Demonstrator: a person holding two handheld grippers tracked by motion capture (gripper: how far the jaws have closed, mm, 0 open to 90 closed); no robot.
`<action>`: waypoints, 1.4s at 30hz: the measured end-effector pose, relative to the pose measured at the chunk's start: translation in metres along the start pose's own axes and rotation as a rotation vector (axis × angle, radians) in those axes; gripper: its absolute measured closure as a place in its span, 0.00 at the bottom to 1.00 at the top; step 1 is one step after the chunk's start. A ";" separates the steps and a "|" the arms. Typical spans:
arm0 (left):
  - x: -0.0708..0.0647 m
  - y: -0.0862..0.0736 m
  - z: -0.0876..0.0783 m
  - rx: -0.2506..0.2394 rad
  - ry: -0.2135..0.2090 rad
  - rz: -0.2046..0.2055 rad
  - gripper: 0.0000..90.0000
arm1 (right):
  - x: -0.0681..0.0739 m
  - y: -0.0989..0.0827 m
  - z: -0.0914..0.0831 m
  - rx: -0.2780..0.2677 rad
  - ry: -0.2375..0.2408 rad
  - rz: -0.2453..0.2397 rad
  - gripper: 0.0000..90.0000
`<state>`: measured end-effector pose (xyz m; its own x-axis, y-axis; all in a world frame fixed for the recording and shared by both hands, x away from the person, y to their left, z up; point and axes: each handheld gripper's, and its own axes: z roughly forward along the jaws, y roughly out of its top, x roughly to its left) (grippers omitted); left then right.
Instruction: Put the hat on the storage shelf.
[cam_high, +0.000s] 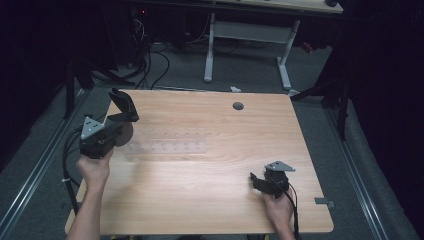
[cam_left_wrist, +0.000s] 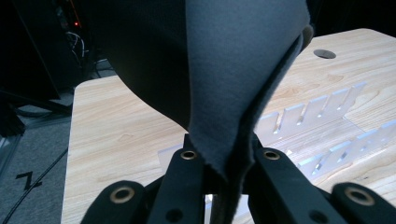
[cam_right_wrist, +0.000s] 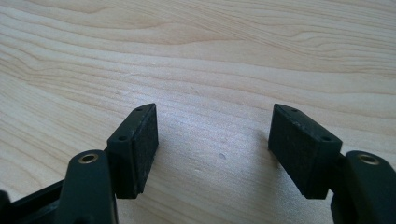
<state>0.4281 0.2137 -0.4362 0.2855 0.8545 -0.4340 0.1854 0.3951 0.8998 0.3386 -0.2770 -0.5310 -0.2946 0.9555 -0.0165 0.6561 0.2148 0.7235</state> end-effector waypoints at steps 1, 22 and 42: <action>0.000 0.000 0.001 0.001 0.001 -0.002 0.96 | 0.000 0.000 0.000 0.000 0.000 0.000 0.37; -0.002 -0.010 0.006 -0.003 0.037 -0.015 0.96 | 0.000 0.000 0.000 0.001 0.002 -0.001 0.37; 0.010 -0.037 0.004 0.067 0.072 -0.087 0.91 | 0.000 0.000 0.000 0.001 0.004 -0.002 0.36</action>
<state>0.4280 0.2068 -0.4738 0.1978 0.8407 -0.5041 0.2701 0.4476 0.8525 0.3383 -0.2767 -0.5309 -0.2991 0.9541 -0.0152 0.6562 0.2172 0.7226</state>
